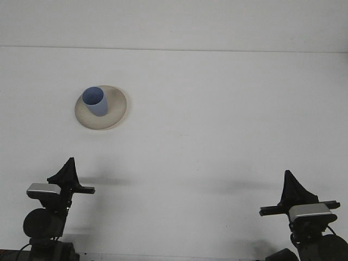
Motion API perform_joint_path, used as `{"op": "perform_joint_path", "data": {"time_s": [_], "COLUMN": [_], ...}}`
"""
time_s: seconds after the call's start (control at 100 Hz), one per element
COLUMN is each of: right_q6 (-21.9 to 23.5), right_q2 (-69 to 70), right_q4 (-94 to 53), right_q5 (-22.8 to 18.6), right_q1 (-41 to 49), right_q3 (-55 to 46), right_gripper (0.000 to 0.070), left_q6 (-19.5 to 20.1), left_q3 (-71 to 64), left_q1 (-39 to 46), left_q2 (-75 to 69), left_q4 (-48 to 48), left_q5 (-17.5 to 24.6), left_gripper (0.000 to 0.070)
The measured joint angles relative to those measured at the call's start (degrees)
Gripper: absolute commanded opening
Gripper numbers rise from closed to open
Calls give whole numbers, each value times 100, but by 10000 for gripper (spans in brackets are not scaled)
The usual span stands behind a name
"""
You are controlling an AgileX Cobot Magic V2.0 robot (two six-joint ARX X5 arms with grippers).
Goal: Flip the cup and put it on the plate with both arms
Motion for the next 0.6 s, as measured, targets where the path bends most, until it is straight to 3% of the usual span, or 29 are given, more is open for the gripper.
{"op": "perform_joint_path", "data": {"time_s": [0.6], "right_q6": [0], "right_q2": [0], "right_q4": [2], "right_q5": [0], "right_q1": [0], "right_q3": [0], "right_gripper": [0], "left_q6": [55], "left_q3": [-483], "left_q1": [0], "left_q2": [-636], "left_q4": [22], "left_q5": [-42], "left_gripper": [13]}}
